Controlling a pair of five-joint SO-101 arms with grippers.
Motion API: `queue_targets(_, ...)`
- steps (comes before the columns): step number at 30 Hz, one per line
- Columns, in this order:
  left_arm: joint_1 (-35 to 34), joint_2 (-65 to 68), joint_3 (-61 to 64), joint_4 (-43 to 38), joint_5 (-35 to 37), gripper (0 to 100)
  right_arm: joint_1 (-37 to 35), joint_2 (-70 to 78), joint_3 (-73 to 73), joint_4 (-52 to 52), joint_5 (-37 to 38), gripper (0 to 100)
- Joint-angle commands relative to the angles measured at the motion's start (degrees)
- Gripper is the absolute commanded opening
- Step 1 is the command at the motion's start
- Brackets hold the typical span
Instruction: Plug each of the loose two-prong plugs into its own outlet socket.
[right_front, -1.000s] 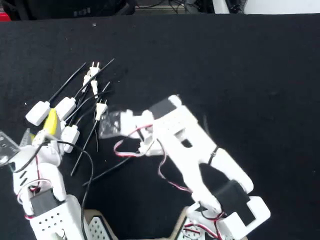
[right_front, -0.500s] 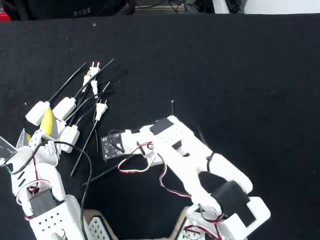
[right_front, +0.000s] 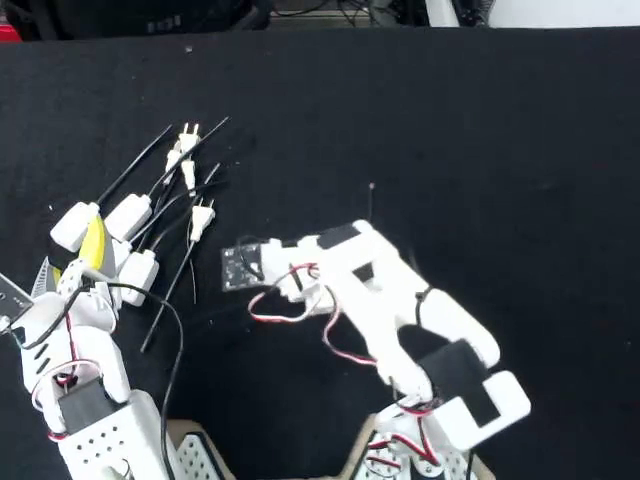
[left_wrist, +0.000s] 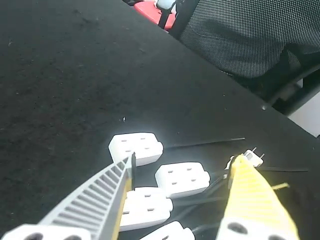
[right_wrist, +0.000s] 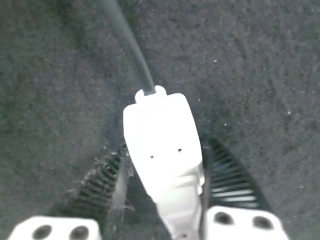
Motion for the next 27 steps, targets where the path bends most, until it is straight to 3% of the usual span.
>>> queue_targets(1,1.3,-0.5,-1.2,-1.1,0.4,31,1.1,0.0,-5.9,5.8,0.1,0.8)
queue_targets(6,3.3,-0.5,-1.1,-1.0,0.4,31,7.4,-2.2,-14.3,15.0,-6.9,1.4)
queue_targets(13,3.4,-0.5,-0.1,-1.4,0.4,31,26.5,-4.0,-25.0,26.4,-22.5,1.1)
queue_targets(18,3.5,-0.5,0.2,-1.0,0.4,31,38.0,-1.3,-32.7,28.9,-32.3,1.1)
queue_targets(23,3.8,-0.5,1.3,-1.4,0.4,31,43.7,6.2,-39.4,28.1,-33.9,1.1)
queue_targets(27,8.9,-0.5,1.2,-1.1,0.3,31,47.3,12.9,-45.6,26.5,-34.1,1.1)
